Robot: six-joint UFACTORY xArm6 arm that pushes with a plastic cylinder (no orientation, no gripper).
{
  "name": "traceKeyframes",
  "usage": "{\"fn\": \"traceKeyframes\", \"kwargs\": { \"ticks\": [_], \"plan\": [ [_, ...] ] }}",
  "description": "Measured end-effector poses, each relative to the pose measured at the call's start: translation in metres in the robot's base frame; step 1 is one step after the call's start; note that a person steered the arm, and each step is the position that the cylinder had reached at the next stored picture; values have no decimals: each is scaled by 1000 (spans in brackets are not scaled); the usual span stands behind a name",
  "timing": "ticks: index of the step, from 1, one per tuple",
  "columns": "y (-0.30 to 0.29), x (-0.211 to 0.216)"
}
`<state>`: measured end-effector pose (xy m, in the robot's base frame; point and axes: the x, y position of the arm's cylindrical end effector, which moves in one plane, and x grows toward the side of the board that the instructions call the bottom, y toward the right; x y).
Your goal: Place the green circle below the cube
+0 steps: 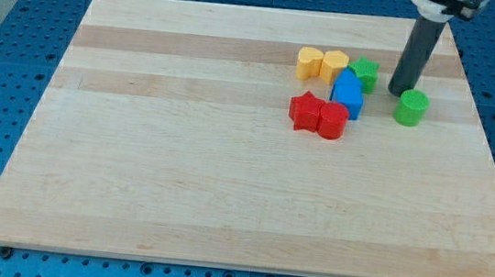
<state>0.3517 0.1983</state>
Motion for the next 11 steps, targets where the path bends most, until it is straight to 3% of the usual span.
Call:
{"fn": "traceKeyframes", "kwargs": {
  "ticks": [3,5,8,11],
  "plan": [
    [51,3],
    [36,31],
    [19,20],
    [-5,35]
  ]
}}
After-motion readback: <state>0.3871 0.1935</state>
